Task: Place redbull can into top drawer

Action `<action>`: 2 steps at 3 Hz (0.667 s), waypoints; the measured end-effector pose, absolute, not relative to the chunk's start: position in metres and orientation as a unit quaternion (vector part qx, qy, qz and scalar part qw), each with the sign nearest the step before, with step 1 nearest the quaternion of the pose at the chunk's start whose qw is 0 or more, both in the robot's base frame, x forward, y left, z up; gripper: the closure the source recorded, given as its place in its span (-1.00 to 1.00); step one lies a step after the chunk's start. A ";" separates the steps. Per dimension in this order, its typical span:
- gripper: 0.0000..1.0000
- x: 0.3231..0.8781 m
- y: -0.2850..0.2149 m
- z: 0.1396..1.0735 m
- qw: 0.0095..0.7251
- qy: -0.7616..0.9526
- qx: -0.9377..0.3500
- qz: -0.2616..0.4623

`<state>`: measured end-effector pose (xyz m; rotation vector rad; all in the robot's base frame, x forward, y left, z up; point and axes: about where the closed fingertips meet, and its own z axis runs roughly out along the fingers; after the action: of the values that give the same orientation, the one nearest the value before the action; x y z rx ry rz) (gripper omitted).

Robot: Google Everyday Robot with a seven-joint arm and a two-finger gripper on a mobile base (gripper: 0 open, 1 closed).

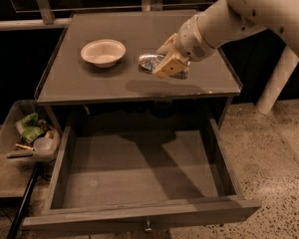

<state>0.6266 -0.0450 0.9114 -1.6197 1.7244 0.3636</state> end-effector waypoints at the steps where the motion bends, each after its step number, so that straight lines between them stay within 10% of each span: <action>1: 1.00 0.582 -0.052 0.924 0.373 0.675 -0.623 0.130; 2: 1.00 0.540 -0.062 0.926 0.375 0.689 -0.609 0.119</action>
Offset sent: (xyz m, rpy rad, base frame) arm -0.1395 -0.0364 0.0125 -0.0176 -0.0170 -0.1360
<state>0.5400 -0.0621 0.9258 -1.5600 1.7633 0.3041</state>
